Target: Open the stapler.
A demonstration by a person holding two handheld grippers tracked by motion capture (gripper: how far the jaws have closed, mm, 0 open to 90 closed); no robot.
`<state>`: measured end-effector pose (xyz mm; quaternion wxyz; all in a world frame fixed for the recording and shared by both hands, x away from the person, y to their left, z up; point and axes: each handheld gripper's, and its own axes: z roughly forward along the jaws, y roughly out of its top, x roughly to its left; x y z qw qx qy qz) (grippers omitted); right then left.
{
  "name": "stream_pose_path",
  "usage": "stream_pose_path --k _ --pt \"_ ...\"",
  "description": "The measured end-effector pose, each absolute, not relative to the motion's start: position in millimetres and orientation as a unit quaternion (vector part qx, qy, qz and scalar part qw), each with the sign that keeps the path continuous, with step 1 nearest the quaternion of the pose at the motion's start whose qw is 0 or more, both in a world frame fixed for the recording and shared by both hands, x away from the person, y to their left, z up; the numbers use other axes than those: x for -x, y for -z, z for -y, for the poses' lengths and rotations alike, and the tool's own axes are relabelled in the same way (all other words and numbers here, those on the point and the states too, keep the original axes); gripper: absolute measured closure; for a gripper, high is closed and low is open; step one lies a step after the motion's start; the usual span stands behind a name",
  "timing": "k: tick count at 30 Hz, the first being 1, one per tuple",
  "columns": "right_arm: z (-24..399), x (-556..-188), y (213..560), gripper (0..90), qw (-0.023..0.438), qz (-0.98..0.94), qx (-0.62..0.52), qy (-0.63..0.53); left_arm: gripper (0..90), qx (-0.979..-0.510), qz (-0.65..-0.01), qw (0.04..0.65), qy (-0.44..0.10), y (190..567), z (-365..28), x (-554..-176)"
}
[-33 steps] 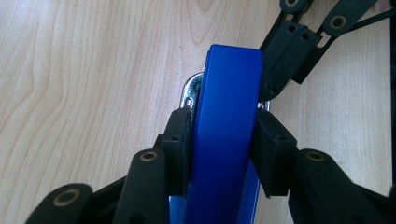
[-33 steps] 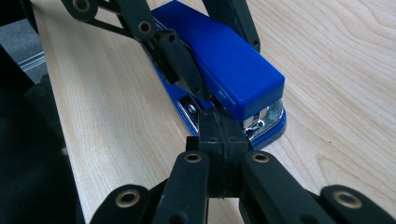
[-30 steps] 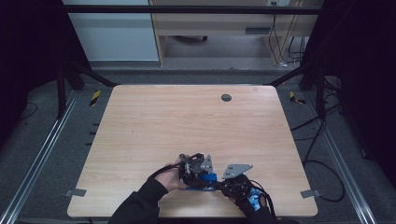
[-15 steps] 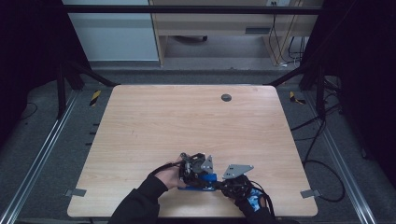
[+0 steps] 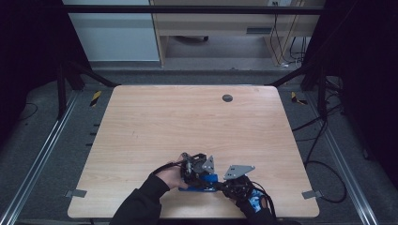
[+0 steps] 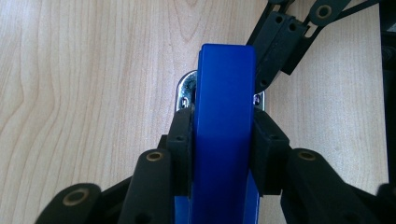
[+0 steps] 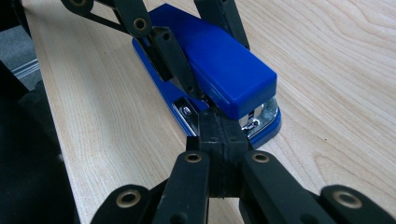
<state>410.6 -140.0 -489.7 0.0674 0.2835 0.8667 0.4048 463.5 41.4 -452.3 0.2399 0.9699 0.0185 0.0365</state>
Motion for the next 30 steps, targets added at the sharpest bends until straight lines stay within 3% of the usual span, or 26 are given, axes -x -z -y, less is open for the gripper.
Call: stream_pose_path --k 30 --pt "137.7 -409.9 489.8 90.0 0.067 -0.866 -0.287 -0.405 65.8 -0.963 -0.01 0.266 -0.025 452.8 -47.8 -466.3"
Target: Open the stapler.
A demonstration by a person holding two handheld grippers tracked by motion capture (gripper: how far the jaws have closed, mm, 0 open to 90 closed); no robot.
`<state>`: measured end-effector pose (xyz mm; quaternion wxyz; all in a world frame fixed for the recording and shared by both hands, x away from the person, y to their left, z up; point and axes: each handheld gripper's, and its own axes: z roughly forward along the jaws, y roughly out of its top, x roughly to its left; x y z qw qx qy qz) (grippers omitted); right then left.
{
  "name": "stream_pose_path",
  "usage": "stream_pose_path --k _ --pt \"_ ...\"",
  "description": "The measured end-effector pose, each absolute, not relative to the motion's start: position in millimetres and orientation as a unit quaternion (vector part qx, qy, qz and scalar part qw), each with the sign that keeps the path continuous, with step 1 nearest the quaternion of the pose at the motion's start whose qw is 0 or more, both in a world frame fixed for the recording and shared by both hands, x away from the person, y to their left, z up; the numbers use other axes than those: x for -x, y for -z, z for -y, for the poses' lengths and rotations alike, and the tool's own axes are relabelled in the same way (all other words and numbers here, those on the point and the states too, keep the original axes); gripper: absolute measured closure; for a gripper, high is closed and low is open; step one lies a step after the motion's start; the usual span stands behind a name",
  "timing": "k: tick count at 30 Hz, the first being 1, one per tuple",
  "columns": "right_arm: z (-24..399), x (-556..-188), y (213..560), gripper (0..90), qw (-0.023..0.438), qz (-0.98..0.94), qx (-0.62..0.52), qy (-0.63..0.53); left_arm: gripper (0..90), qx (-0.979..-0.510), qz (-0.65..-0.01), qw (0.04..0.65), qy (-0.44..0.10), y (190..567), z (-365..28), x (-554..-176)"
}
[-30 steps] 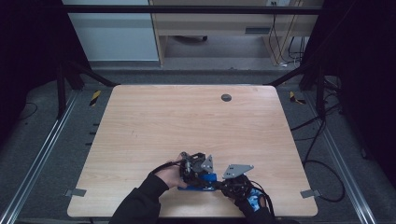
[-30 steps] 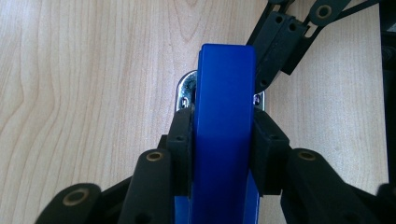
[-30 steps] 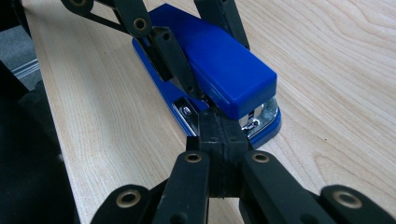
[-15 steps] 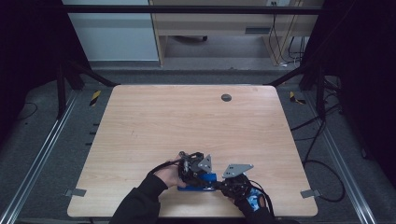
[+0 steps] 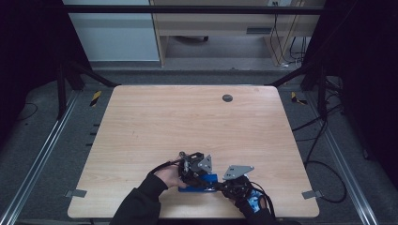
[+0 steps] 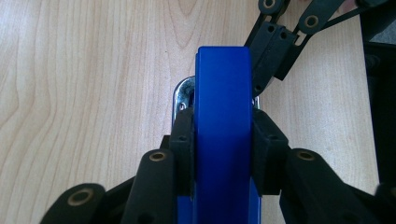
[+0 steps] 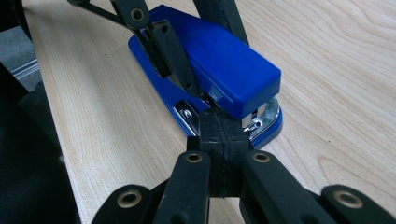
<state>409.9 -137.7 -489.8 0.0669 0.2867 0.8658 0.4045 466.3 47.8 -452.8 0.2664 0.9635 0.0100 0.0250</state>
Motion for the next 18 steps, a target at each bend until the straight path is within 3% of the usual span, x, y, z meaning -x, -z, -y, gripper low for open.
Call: stream_pose_path --k 18 --pt "138.5 -412.6 489.3 90.0 0.057 -0.868 -0.284 -0.404 64.7 -0.966 -0.009 0.258 -0.026 454.3 -46.2 -466.6"
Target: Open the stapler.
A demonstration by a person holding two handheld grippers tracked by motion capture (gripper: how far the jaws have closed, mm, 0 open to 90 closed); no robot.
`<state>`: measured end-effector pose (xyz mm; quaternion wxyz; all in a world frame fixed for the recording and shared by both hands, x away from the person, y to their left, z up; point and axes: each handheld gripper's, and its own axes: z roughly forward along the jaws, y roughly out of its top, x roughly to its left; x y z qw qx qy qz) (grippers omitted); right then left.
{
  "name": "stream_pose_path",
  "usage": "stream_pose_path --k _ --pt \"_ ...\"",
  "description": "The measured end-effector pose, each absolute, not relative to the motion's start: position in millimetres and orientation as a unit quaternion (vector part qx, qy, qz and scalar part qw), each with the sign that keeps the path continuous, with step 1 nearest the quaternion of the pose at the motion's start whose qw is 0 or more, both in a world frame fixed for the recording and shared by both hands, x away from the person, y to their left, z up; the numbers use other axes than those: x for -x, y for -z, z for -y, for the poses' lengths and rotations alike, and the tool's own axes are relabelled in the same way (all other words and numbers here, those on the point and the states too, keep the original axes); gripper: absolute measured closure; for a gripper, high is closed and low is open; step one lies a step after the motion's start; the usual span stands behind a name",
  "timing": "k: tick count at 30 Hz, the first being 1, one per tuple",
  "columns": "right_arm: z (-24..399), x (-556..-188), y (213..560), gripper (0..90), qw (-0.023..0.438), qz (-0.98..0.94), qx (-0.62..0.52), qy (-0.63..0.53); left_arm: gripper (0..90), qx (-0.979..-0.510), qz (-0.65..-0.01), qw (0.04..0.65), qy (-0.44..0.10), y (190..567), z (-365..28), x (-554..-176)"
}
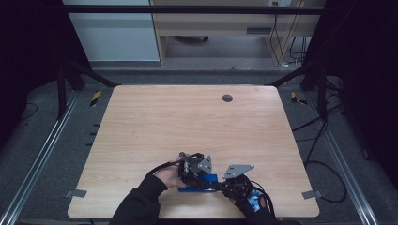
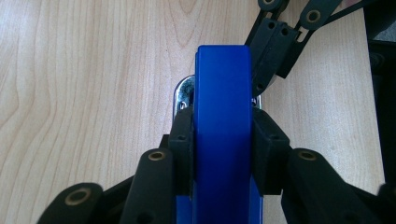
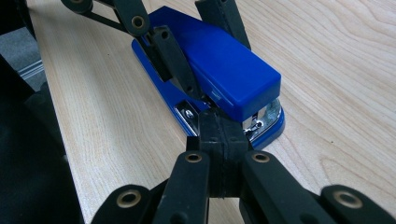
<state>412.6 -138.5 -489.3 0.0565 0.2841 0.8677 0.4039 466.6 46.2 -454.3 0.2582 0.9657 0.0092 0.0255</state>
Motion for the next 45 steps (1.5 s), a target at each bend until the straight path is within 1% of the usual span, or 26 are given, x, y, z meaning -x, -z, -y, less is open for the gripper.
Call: stream_pose_path --k 7,14,16,18,20,21,26,30,35,45 --pt "138 -413 489 90.0 0.058 -0.869 -0.282 -0.403 64.4 -0.974 0.001 0.225 -0.024 450 -39 -469" --pt "138 -413 489 90.0 0.057 -0.869 -0.282 -0.402 58.1 -0.977 0.0 0.213 -0.029 449 -36 -470" --pt "138 -413 489 90.0 0.057 -0.87 -0.281 -0.402 56.9 -0.979 0.003 0.199 -0.033 451 -34 -470" --pt "138 -413 489 90.0 0.057 -0.869 -0.282 -0.402 58.2 -0.979 0.005 0.203 -0.031 452 -33 -470" --pt "138 -413 489 90.0 0.057 -0.869 -0.281 -0.402 63.8 -0.978 0.005 0.209 -0.021 449 -34 -470" --pt "138 -413 489 90.0 0.057 -0.869 -0.281 -0.402 64.8 -0.978 0.005 0.208 -0.021 448 -34 -470" --pt "138 -413 489 90.0 0.058 -0.87 -0.281 -0.401 65.3 -0.979 0.002 0.205 -0.016 448 -33 -470" --pt "138 -413 489 90.0 0.057 -0.867 -0.286 -0.403 65.6 -0.974 0.001 0.224 -0.022 449 -37 -469" --pt "138 -411 490 90.0 0.065 -0.868 -0.283 -0.404 65.7 -0.972 0.0 0.232 -0.023 450 -38 -468" --pt "138 -411 490 90.0 0.064 -0.867 -0.282 -0.405 65.8 -0.968 -0.007 0.252 -0.021 452 -43 -467"
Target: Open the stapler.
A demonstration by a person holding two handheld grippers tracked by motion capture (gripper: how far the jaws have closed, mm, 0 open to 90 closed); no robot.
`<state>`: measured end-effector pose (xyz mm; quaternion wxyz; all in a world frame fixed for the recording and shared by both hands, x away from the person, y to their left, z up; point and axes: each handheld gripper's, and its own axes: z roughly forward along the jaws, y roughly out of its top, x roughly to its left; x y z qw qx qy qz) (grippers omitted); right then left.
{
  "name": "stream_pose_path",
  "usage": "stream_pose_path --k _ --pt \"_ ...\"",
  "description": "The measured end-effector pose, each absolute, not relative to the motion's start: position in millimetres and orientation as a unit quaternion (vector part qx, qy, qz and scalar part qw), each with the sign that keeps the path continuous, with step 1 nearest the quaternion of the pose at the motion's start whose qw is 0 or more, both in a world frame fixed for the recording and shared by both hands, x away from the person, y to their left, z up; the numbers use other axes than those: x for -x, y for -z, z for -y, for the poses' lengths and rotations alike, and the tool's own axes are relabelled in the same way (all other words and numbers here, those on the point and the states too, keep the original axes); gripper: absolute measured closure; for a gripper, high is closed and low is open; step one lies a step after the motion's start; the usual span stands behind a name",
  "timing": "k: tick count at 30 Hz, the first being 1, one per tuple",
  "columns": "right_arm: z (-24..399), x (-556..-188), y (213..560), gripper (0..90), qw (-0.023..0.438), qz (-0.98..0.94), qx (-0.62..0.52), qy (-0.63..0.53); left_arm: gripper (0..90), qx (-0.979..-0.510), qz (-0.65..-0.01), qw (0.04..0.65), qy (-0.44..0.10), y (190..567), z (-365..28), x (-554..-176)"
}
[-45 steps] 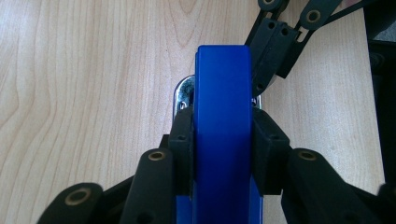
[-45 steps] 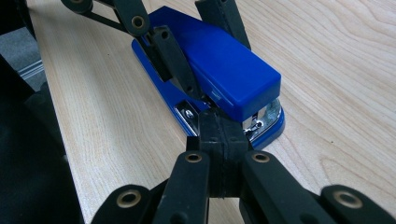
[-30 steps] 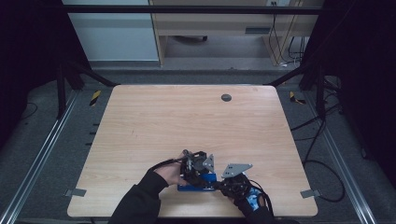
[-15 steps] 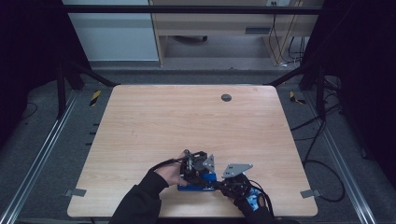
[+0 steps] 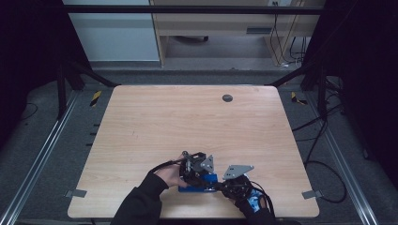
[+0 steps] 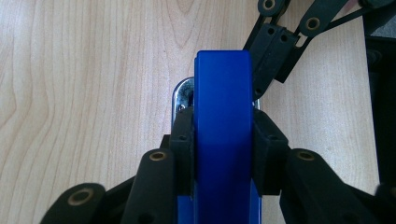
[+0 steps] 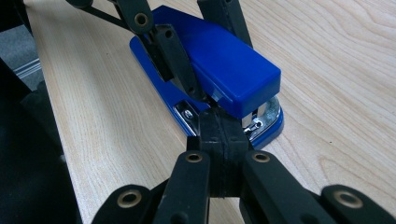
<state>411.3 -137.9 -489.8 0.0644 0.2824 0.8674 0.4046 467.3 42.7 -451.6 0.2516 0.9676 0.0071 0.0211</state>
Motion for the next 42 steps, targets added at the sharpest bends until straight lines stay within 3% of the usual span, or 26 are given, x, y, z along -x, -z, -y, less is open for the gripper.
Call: stream_pose_path --k 42 --pt "136.1 -410.0 490.6 90.0 0.071 -0.866 -0.277 -0.409 64.5 -0.965 -0.012 0.261 -0.022 454.3 -45.6 -466.9"
